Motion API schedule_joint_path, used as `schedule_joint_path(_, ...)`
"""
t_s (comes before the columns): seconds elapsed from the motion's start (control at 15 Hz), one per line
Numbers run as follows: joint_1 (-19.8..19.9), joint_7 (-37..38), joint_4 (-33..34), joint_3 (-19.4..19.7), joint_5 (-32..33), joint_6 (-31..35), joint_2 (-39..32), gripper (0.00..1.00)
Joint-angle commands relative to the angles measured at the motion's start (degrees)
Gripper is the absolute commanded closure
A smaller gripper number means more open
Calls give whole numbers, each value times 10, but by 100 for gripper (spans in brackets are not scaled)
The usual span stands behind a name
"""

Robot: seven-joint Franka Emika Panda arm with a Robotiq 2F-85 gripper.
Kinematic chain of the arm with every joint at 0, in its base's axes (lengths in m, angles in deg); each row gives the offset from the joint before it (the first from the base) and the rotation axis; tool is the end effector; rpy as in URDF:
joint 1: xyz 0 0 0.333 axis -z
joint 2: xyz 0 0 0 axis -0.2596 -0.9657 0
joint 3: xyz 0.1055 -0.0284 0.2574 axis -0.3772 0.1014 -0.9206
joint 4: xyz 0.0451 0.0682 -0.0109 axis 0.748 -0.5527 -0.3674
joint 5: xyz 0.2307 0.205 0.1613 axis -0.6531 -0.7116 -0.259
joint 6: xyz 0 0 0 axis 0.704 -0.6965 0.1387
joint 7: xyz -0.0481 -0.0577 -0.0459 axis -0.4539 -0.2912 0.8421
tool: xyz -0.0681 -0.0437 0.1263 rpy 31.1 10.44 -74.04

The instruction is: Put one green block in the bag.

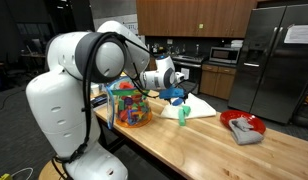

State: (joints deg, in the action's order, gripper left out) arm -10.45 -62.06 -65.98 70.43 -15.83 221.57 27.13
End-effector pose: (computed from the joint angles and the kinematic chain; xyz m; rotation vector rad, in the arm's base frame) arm 0.5143 -0.0450 0.3684 2.8734 0.3242 0.4973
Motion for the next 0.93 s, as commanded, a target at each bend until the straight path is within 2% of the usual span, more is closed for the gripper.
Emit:
schedule_joint_path(0.0,-3,27,1,7,22,4,-18,0)
schedule_joint_path(0.87,-24,173,35,27,124,0,-126,0)
